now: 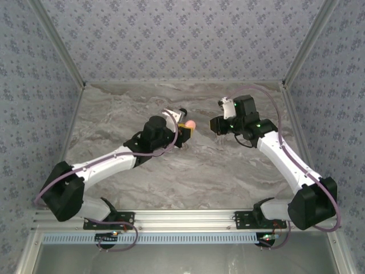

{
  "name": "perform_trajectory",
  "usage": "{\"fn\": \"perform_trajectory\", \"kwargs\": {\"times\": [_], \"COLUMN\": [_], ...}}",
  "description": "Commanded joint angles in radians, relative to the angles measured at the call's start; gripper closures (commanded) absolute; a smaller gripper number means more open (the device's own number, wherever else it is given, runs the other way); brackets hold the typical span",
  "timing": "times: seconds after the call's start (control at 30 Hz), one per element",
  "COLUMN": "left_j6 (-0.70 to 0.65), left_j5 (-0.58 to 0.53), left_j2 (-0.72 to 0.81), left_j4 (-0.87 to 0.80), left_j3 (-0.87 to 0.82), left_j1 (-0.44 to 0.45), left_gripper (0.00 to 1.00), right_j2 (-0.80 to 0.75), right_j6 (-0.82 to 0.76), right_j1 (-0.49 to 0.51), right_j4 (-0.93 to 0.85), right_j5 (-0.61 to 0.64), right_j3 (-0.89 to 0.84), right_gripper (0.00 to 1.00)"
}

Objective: Insert wireless bluetooth earbuds into charging case

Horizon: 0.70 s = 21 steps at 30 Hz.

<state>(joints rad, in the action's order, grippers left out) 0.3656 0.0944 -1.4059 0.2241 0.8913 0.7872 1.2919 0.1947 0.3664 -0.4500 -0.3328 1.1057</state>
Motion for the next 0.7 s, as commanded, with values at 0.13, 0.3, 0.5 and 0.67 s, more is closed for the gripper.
{"fn": "perform_trajectory", "kwargs": {"times": [0.13,0.3,0.5,0.67], "left_j6": [0.110,0.165,0.214,0.249], "left_j5": [-0.131,-0.061,0.047,0.135], "left_j2": [-0.121,-0.232,-0.342,-0.424], "left_j4": [-0.284,-0.396,-0.409,-0.389], "left_j3": [0.151,0.239,0.295,0.329], "left_j1": [-0.039,-0.089,-0.141,-0.169], "left_gripper": [0.80,0.80,0.80,0.81], "right_j2": [-0.019,-0.020,-0.020,-0.019], "right_j6": [0.016,0.018,0.018,0.019], "right_j1": [-0.022,-0.026,-0.031,-0.034], "right_j4": [-0.049,-0.051,-0.053,-0.052], "right_j5": [0.066,0.048,0.041,0.034], "right_j3": [-0.033,-0.034,-0.036,-0.044], "right_gripper": [0.82,0.82,0.82,0.82]}}
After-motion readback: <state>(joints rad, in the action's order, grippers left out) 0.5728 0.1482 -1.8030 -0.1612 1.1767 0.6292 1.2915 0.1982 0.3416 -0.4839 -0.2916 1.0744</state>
